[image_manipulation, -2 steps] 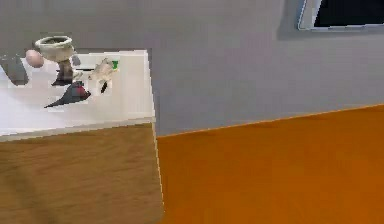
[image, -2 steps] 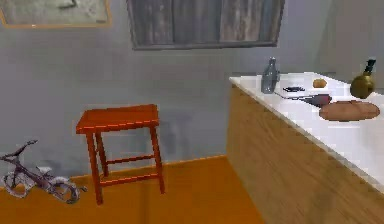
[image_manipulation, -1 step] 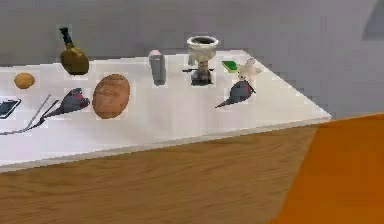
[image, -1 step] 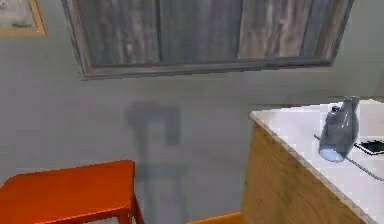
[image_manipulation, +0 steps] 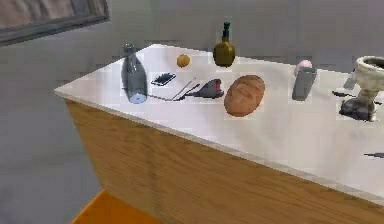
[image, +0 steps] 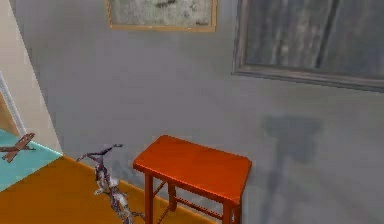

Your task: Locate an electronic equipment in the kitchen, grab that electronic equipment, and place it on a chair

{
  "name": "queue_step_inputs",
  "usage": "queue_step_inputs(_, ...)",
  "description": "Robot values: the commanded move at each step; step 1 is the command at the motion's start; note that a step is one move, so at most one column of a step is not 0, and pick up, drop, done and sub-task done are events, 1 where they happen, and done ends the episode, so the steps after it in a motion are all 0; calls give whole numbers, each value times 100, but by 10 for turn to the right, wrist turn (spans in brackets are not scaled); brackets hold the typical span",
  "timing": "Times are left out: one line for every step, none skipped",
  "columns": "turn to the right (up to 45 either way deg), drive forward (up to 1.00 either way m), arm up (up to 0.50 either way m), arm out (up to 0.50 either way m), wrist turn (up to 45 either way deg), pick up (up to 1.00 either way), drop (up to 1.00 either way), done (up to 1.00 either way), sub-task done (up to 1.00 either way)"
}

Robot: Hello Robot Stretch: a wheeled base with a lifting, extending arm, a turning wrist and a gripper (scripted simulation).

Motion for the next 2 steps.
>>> queue_step_inputs(-30,0,0,0,0,0,0,0,0)
queue_step_inputs(450,0,0,0,0,0,0,0,0)
